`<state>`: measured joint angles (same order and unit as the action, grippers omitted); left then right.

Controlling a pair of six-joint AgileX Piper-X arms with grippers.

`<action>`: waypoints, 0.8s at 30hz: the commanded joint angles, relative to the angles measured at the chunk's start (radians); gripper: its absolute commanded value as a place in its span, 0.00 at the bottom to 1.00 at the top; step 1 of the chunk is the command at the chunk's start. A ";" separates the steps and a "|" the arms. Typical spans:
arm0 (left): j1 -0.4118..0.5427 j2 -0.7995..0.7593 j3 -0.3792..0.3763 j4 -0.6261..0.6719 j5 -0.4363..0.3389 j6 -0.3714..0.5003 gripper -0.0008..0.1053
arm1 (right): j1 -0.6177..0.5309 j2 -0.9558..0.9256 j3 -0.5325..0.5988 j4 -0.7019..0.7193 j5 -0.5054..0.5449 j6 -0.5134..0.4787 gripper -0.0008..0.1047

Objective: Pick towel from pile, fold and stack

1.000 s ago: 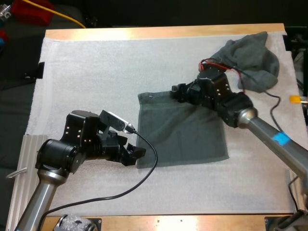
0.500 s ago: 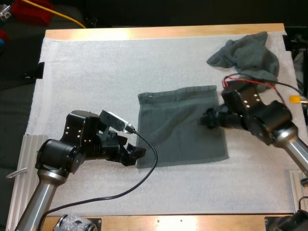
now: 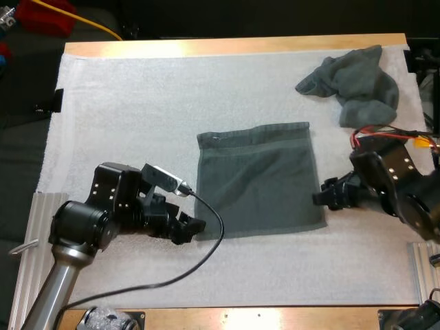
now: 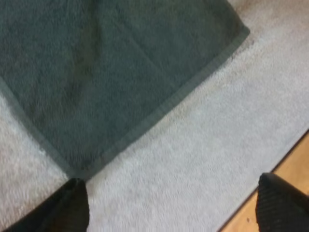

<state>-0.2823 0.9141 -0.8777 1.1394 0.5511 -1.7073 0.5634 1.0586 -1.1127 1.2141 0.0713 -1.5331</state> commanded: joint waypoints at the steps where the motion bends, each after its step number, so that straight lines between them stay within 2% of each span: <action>1: -0.005 -0.024 -0.004 0.020 0.012 0.003 0.66 | 0.000 -0.021 0.009 0.010 0.008 -0.012 0.61; 9: -0.005 -0.183 -0.004 0.120 0.003 -0.001 0.66 | 0.000 -0.130 0.157 0.024 0.021 0.014 0.61; 17: -0.005 -0.287 -0.004 0.228 -0.022 -0.022 0.66 | -0.008 -0.170 0.240 0.012 0.023 0.028 0.61; 21: -0.005 -0.306 -0.004 0.259 -0.023 -0.022 0.66 | -0.077 -0.170 0.256 -0.018 0.005 0.022 0.61; 24: -0.005 -0.306 -0.004 0.259 -0.023 -0.022 0.66 | -0.169 -0.170 0.268 -0.061 -0.080 -0.016 0.61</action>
<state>-0.2823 0.6128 -0.8777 1.3909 0.5394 -1.7204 0.4008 0.8956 -0.8437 1.1606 0.0100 -1.5385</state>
